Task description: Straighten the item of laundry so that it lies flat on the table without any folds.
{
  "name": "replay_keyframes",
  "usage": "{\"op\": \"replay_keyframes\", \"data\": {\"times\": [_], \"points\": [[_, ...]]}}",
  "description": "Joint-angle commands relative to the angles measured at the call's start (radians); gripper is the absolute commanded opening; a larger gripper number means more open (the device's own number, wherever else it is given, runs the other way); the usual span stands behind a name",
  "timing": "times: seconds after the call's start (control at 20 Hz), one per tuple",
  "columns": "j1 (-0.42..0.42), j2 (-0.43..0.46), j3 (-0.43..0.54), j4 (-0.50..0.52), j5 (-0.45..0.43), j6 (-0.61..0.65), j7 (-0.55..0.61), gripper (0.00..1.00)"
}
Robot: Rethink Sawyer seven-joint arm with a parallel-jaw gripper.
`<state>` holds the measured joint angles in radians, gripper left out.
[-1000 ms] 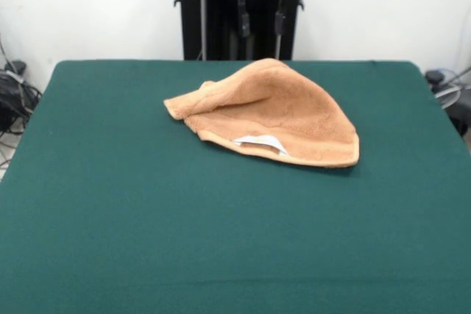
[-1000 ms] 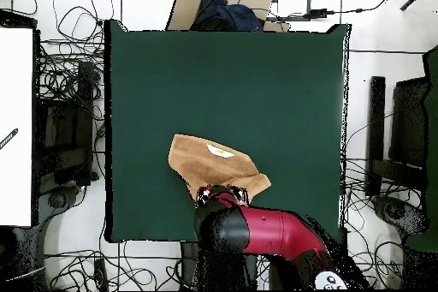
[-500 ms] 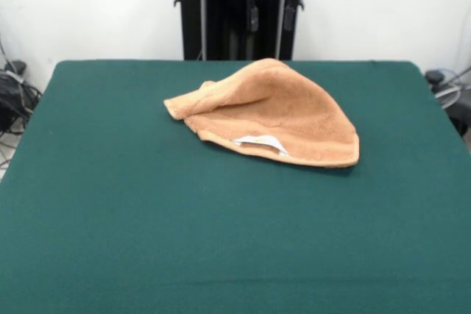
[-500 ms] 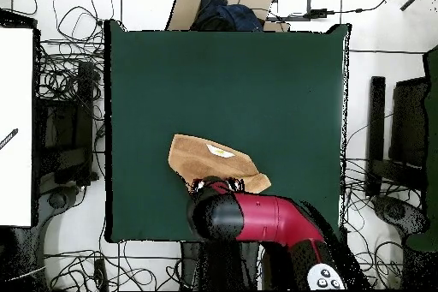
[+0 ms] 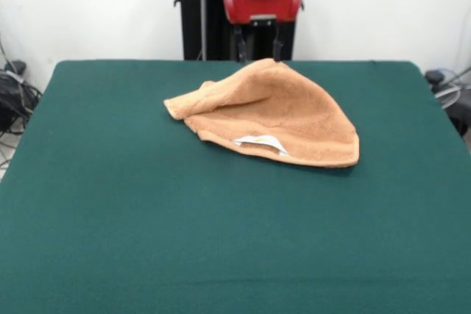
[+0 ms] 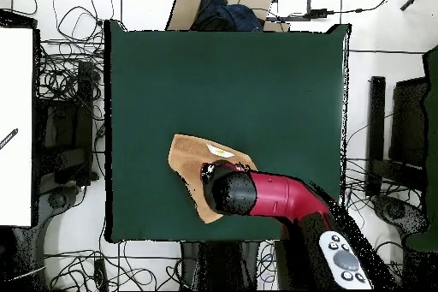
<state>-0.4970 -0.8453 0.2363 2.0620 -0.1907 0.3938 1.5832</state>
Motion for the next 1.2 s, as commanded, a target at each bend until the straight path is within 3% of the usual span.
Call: {"op": "replay_keyframes", "data": {"times": [0.05, 0.25, 0.45, 0.65, 0.95, 1.2], "points": [[0.016, 0.096, 0.011, -0.067, -0.024, -0.045, 0.102, 1.00], [0.002, 0.060, 0.011, 0.004, -0.039, -0.060, 0.101, 1.00], [-0.065, 0.063, 0.016, 0.181, -0.100, -0.234, 0.119, 1.00], [-0.094, 0.063, -0.030, 0.294, -0.175, -0.363, 0.148, 1.00], [-0.133, 0.235, -0.185, 0.275, -0.311, -0.505, 0.133, 1.00], [-0.177, 0.361, -0.238, 0.220, -0.364, -0.603, 0.142, 1.00]]}}
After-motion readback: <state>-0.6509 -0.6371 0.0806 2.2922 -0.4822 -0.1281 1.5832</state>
